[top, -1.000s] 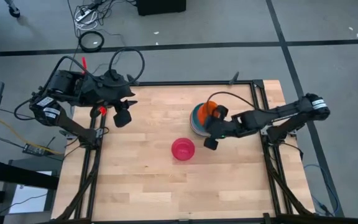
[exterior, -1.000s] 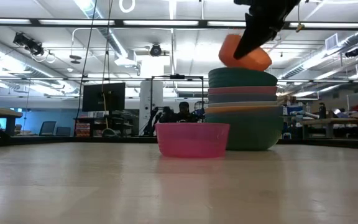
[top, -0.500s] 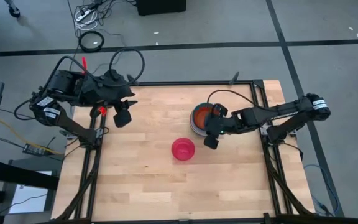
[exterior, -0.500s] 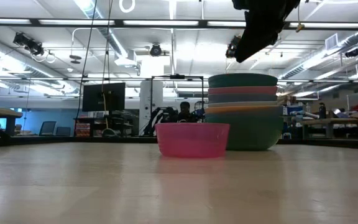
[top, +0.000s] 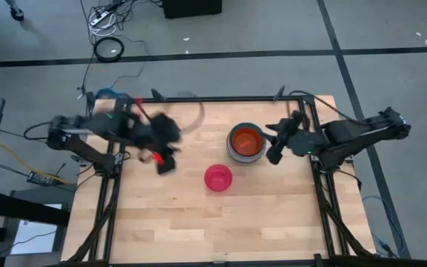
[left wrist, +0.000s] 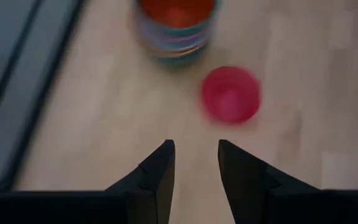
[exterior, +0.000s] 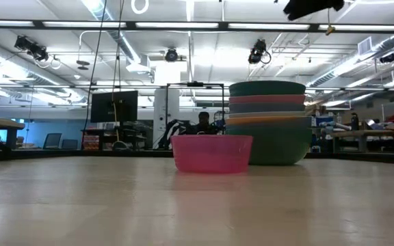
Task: Nest bowls inside each other
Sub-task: Stack the red bowl on top of the dark orange bowl
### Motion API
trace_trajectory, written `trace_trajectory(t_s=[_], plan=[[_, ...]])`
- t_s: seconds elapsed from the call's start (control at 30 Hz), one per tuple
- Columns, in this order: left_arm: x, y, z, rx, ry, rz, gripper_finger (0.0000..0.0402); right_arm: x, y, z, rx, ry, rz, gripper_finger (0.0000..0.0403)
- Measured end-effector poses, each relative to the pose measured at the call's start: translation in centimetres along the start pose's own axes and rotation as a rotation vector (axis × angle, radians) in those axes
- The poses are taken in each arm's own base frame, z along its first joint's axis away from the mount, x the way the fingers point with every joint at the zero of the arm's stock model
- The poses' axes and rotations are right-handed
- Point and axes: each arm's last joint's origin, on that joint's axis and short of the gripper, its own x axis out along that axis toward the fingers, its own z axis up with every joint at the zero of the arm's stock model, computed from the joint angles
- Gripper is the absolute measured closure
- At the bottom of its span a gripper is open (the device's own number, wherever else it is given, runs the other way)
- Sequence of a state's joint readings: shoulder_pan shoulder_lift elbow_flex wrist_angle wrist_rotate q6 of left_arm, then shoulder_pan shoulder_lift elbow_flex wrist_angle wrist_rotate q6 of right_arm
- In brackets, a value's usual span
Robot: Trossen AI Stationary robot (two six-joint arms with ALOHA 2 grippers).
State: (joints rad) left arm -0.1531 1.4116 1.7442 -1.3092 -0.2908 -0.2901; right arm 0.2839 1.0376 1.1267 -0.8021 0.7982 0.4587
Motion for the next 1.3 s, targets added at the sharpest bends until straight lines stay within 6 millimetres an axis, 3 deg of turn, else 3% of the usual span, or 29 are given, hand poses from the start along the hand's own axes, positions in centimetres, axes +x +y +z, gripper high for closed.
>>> trace_trajectory(t_s=[0.1, 0.2, 0.37, 0.5, 0.67, 0.8, 0.97, 1.3], plan=[[5.4, -2.4, -0.6, 0.041, -0.044, -0.056, 0.0270, -1.3, -0.6, 0.1, 0.026, -0.036, 0.025, 0.0269], [10.0, -3.5, -2.3, 0.039, -0.044, -0.059, 0.0270, -2.1, -0.7, 0.1, 0.040, -0.053, 0.059, 0.0269], [15.2, -3.7, -5.1, -0.049, 0.005, -0.079, 0.0270, -2.5, -0.3, -0.1, 0.027, -0.054, 0.087, 0.0269], [17.6, -3.7, -5.9, -0.091, -0.052, -0.085, 0.0270, -2.0, 0.2, -0.2, 0.007, -0.046, 0.068, 0.0270], [19.6, -3.4, -5.6, -0.195, -0.170, -0.089, 0.0270, -1.2, 0.8, -0.3, -0.026, -0.039, 0.024, 0.0270], [22.1, -2.8, -6.6, -0.431, -0.078, -0.055, 0.0270, -0.9, 1.2, -0.5, -0.041, -0.029, 0.017, 0.0270], [24.2, -2.9, -7.7, -0.472, 0.038, -0.052, 0.0270, -0.7, 1.4, -0.6, -0.046, -0.019, 0.021, 0.0270], [25.1, -3.2, -7.7, -0.486, 0.054, -0.098, 0.0270, -0.7, 1.5, -0.6, -0.049, -0.015, 0.023, 0.0270]])
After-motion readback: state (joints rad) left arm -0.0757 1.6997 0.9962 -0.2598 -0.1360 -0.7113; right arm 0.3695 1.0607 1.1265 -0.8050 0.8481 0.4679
